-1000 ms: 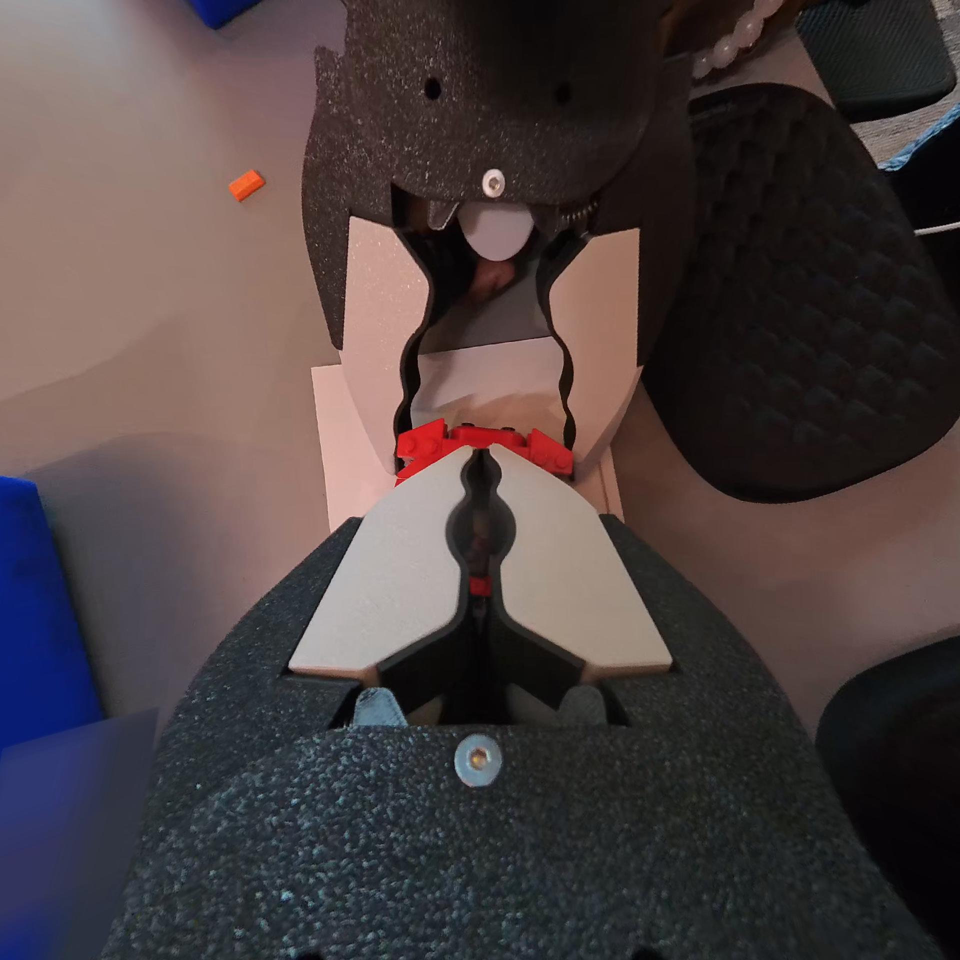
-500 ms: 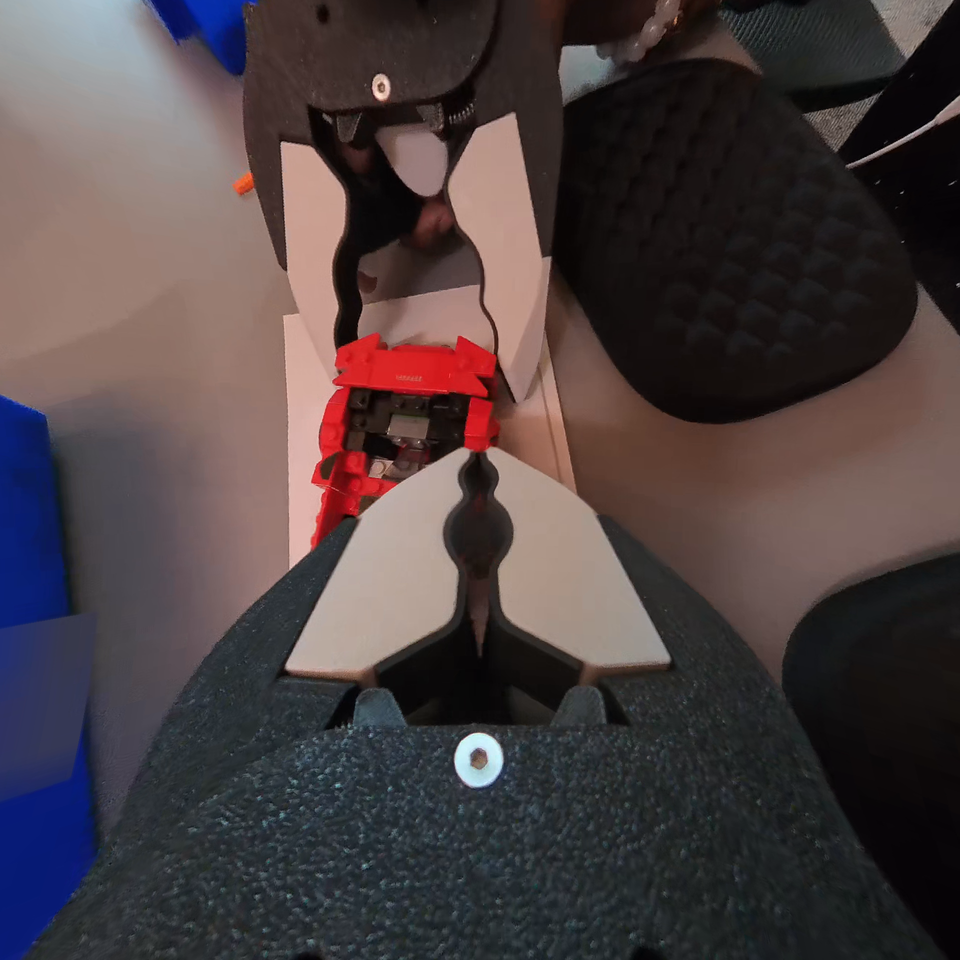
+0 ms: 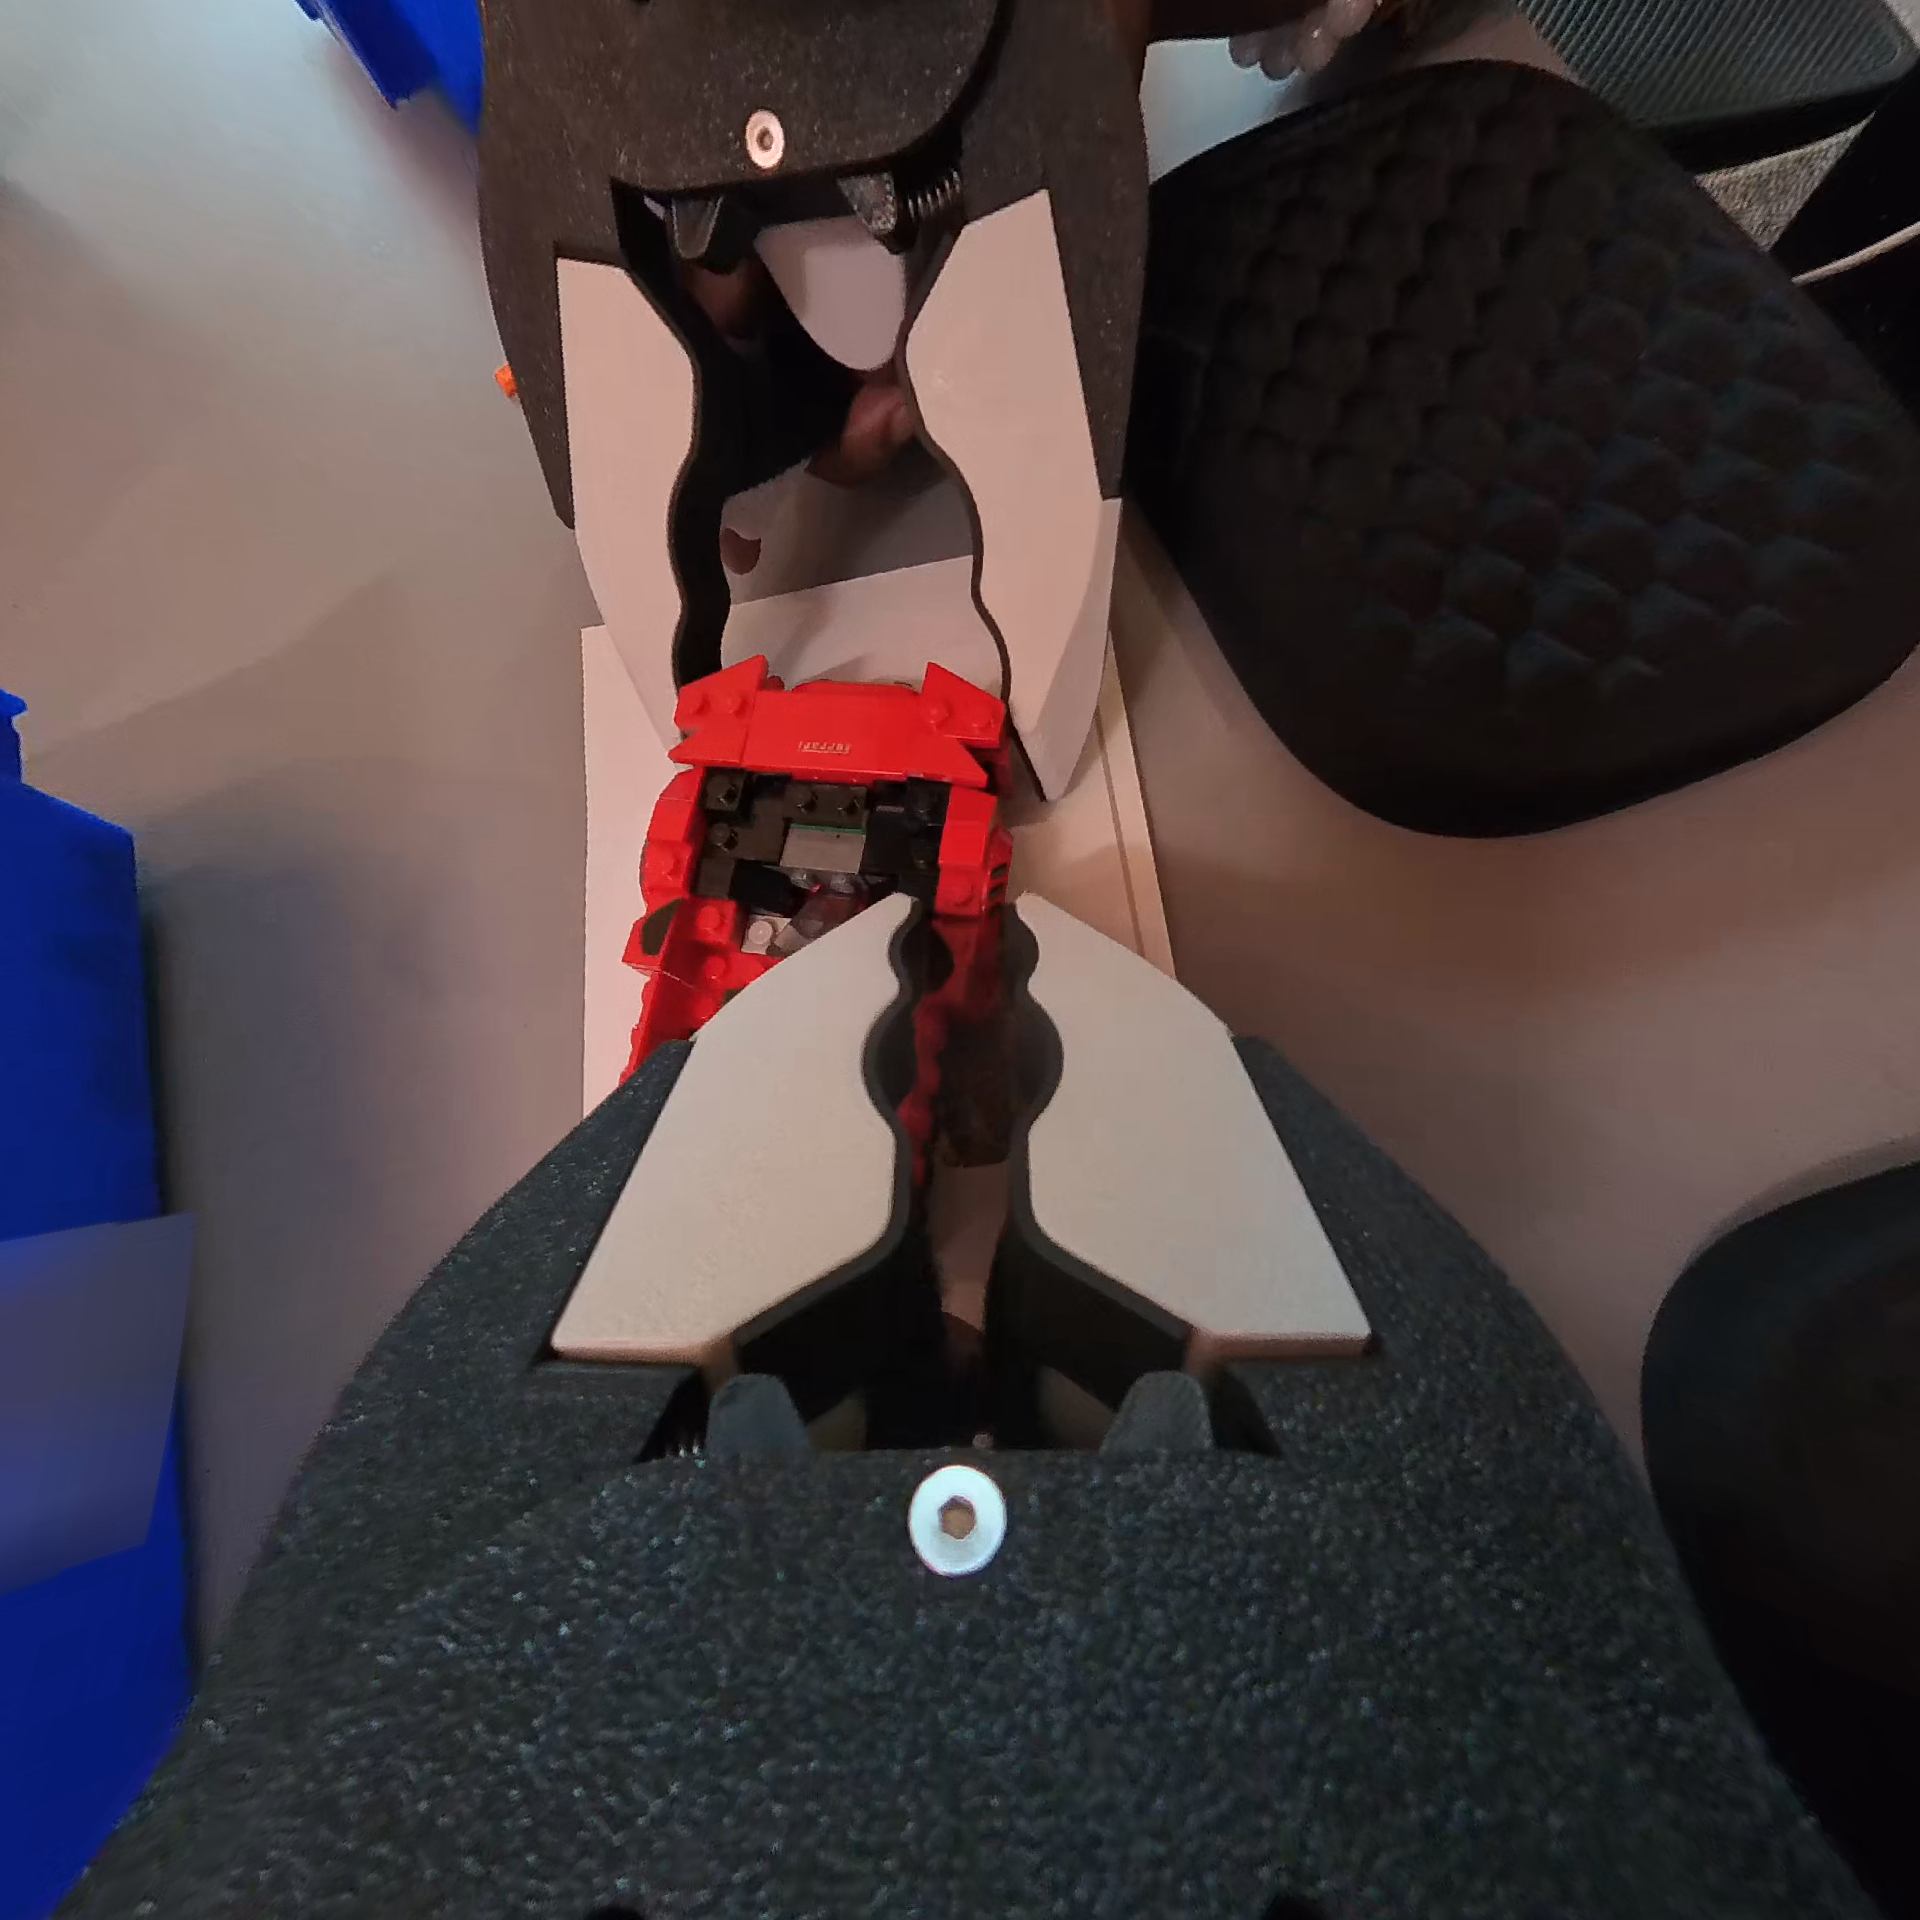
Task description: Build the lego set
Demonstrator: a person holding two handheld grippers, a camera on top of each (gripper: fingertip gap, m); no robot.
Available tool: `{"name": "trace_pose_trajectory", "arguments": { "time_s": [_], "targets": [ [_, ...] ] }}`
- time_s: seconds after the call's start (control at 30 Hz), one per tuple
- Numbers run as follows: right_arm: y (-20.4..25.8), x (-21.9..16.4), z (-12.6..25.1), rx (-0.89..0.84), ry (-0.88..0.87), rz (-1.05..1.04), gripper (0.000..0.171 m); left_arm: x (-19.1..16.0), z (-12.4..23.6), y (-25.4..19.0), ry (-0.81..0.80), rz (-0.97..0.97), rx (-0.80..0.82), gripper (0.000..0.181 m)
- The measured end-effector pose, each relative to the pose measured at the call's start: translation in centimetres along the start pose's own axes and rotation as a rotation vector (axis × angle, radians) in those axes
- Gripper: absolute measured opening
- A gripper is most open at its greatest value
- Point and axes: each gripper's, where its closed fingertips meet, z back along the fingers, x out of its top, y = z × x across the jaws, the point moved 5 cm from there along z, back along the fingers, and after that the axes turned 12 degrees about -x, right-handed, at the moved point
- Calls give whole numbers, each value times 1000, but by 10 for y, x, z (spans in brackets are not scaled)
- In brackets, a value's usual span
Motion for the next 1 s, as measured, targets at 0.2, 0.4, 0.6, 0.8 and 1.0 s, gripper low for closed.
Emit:
{"name": "trace_pose_trajectory", "arguments": {
  "time_s": [0.2, 0.4, 0.6, 0.8, 1.0],
  "targets": [
    [0, 0, 0, 0, 0, 1, 74, -1, 0, 0, -25, 7, 4, 12],
    [0, 0, 0, -4, -3, 2, 74, -2, 0, 1, -39, 33, -1, 12],
    [-1, 0, -1, -7, -7, 2, 74, -3, -1, 1, -71, 46, 8, 12],
    [-1, 0, -1, 0, 0, 8, 74, -2, 2, 0, -31, 33, -14, 16],
    [-1, 0, 0, 7, -11, 2, 74, 2, 19, 0, -72, 32, 29, 14]
  ]
}}
